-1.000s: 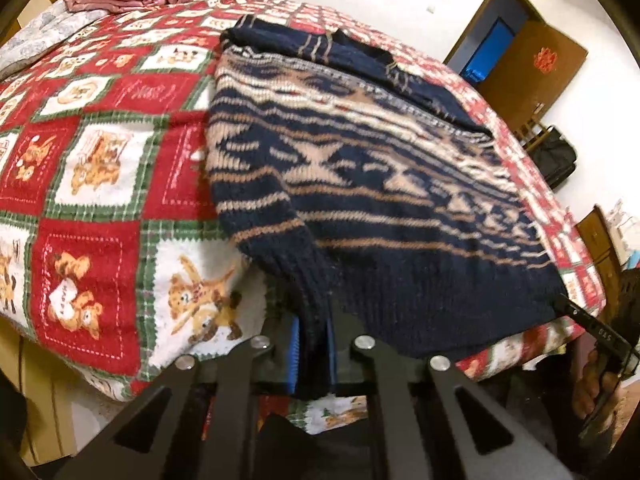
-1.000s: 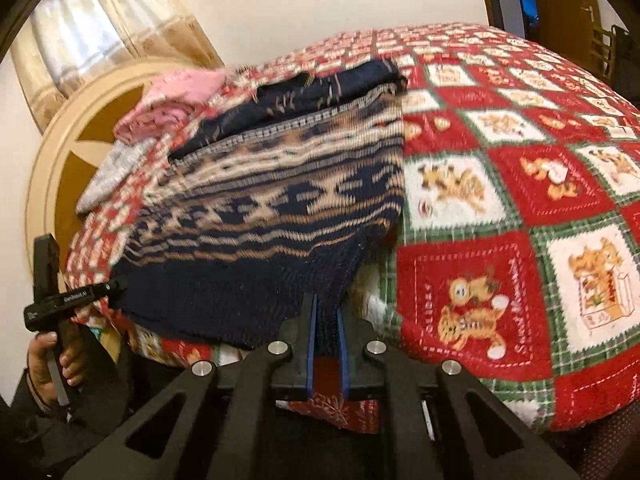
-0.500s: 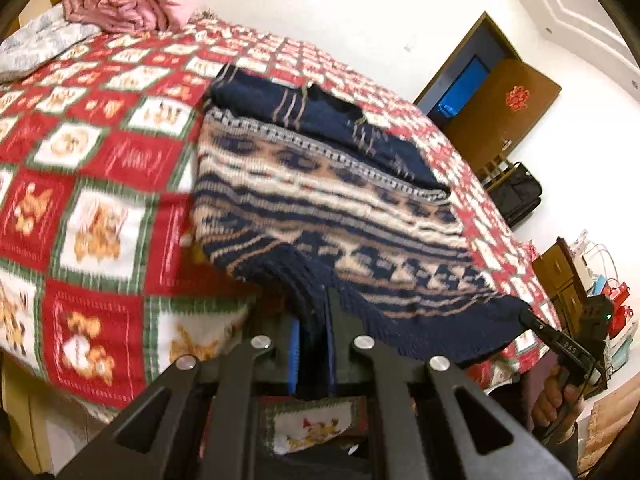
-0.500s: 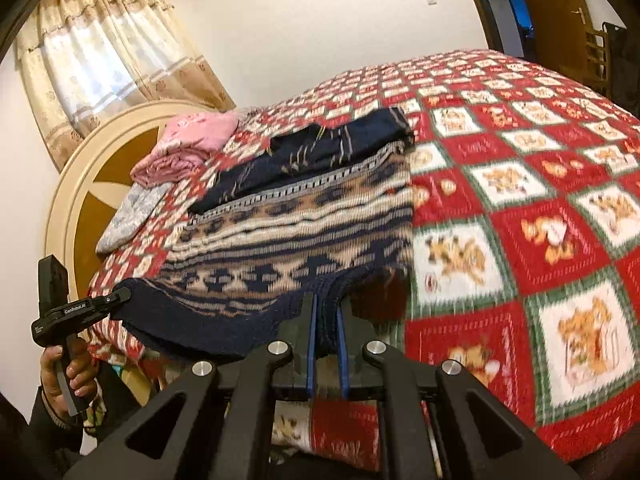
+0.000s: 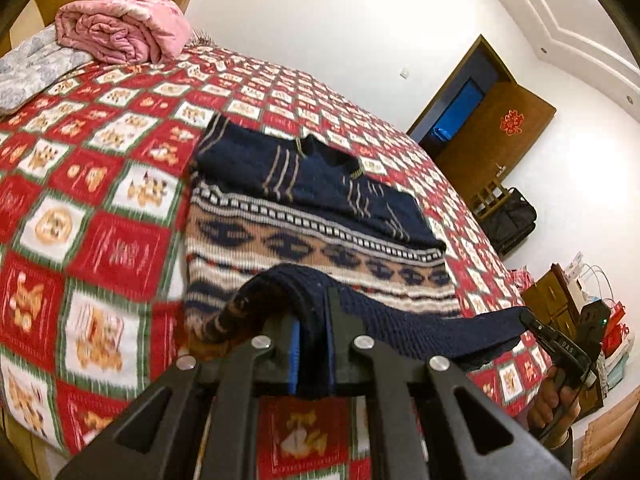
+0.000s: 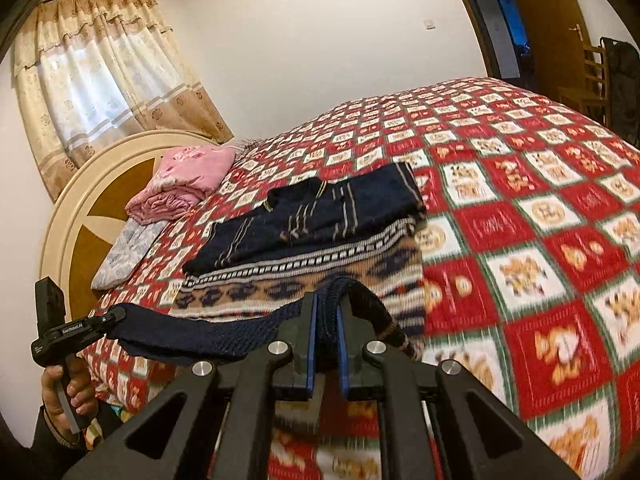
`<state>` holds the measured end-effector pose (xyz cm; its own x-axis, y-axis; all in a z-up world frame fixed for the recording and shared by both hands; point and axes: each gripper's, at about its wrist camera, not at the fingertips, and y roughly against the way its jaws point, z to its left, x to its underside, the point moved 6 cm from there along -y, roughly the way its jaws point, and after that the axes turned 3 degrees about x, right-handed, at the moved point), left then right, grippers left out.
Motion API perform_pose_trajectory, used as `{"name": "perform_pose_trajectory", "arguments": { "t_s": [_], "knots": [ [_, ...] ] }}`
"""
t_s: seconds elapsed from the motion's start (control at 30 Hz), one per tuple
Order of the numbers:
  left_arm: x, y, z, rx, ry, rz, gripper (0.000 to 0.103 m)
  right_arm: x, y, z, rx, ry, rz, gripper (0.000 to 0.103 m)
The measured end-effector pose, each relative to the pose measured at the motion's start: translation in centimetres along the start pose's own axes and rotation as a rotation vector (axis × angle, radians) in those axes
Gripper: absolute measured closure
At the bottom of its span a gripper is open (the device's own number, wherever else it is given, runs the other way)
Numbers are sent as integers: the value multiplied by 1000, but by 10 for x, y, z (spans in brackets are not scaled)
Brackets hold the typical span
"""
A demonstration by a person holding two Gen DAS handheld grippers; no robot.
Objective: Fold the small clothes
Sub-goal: 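Lift the hem with both tools and fold it toward the collar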
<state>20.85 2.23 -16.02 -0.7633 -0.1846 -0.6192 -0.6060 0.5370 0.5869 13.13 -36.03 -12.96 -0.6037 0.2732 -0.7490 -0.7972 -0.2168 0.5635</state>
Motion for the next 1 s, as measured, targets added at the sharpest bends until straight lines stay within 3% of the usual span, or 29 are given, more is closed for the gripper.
{"name": "perform_pose_trajectory", "arguments": {
  "t_s": [0.7, 1.0],
  "knots": [
    [-98, -64, 15, 6, 29, -9, 93, -99, -96, 7, 78, 44, 12, 95],
    [-141, -109, 24, -5, 35, 4, 93, -135, -153, 0, 117, 54, 42, 95]
  ]
}}
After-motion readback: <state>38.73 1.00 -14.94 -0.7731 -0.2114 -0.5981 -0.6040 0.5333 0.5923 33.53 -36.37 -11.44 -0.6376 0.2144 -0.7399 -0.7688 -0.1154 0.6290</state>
